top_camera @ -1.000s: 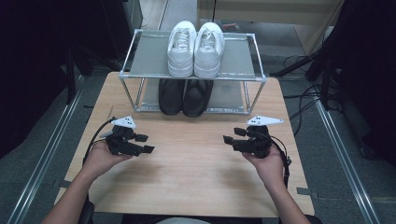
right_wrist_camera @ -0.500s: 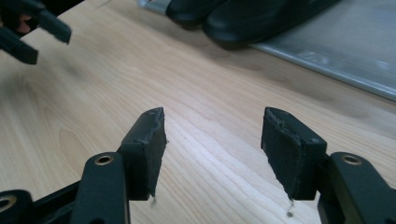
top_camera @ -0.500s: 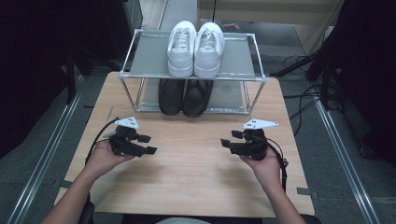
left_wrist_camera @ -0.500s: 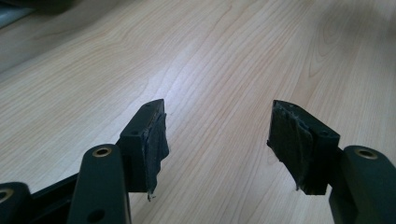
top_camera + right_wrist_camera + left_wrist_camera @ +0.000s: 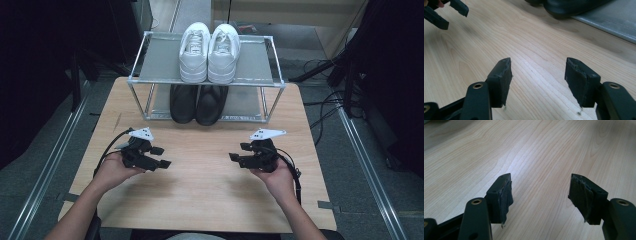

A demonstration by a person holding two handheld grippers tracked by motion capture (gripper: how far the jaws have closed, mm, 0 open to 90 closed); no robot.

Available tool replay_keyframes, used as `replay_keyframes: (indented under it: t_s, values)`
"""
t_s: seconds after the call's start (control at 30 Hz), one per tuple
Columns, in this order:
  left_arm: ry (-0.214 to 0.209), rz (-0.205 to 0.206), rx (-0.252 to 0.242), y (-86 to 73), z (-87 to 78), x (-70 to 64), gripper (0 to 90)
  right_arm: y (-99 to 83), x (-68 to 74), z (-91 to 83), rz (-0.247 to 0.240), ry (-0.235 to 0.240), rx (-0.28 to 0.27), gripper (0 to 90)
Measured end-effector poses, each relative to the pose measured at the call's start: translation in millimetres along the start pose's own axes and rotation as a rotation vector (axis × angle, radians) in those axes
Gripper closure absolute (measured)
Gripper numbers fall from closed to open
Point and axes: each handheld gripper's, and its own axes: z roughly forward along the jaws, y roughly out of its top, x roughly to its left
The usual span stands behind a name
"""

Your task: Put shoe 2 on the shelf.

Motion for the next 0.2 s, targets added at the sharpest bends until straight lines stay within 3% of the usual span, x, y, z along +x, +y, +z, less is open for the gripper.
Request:
replay_keyframes:
  t_s: [0.2]
  values:
    - [-0.008,-0.009,0.012,1.4,6.1,-2.5,33.8,-0.6,-0.6,-0.4,0.005,0.007,0.004,38.8]
